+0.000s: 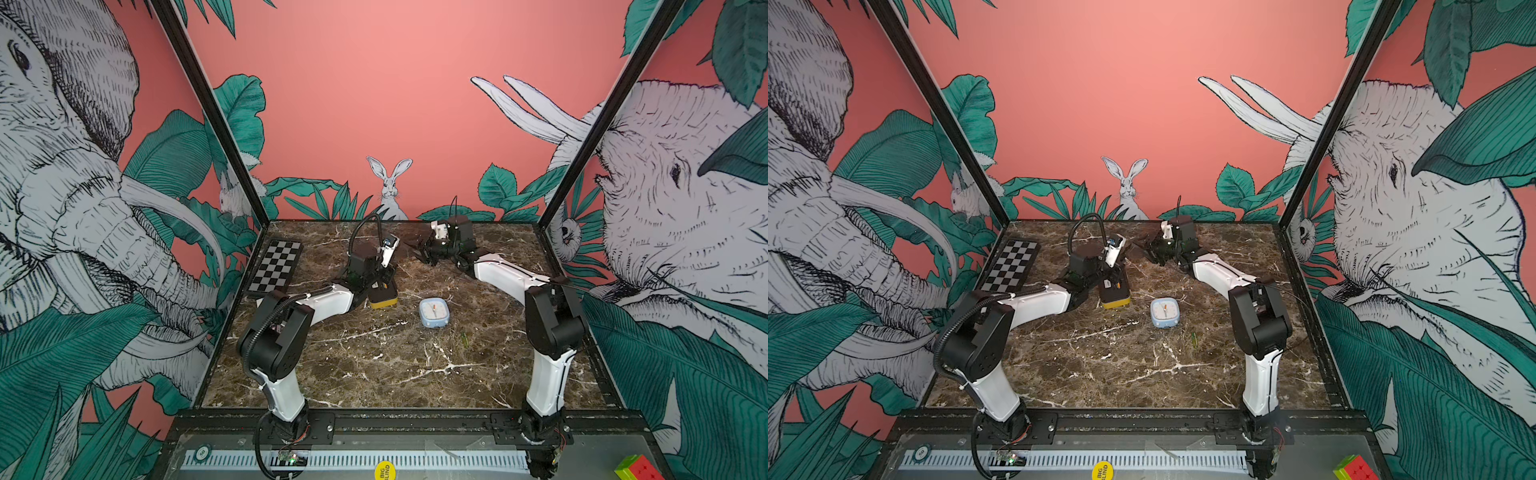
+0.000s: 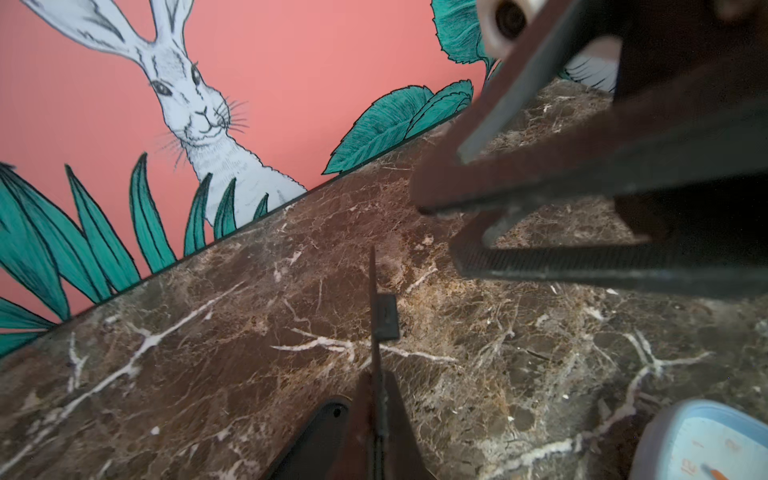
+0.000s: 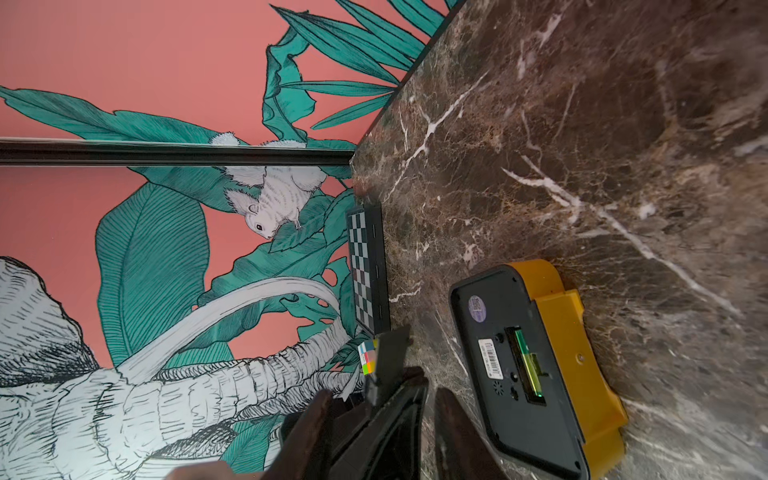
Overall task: Insert the battery into the alarm
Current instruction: Pick up the cover from the center of the board.
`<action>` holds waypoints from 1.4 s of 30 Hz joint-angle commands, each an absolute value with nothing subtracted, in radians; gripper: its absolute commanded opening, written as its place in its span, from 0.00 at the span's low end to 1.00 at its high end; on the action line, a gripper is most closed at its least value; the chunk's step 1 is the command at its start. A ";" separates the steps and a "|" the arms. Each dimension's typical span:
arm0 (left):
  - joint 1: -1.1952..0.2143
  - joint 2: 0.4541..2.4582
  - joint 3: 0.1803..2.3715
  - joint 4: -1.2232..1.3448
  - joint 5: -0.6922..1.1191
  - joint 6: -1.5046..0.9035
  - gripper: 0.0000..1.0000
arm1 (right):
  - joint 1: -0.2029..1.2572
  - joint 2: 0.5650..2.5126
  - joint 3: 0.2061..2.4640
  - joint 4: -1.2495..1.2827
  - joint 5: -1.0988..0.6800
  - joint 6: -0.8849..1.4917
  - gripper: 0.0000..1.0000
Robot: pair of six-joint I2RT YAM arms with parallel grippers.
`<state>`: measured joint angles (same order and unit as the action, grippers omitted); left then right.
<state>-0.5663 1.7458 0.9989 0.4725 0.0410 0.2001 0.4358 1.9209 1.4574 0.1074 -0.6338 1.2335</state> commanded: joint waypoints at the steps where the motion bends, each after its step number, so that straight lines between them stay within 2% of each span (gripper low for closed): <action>1: -0.613 1.718 1.022 0.414 -0.080 0.375 0.00 | 0.437 1.907 1.458 -0.027 -0.602 1.159 0.40; 7: -0.668 1.723 1.012 0.448 -0.189 0.417 0.00 | 0.436 1.916 1.468 -0.052 -0.617 1.165 0.39; 17: -0.687 1.748 1.036 0.465 -0.246 0.434 0.00 | 0.437 1.910 1.449 -0.040 -0.649 1.234 0.34; 27: -0.695 1.753 1.031 0.477 -0.255 0.443 0.00 | 0.440 1.937 1.430 0.102 -0.672 1.364 0.31; 42: -0.694 1.753 1.028 0.488 -0.241 0.429 0.00 | 0.457 1.963 1.453 0.121 -0.695 1.417 0.22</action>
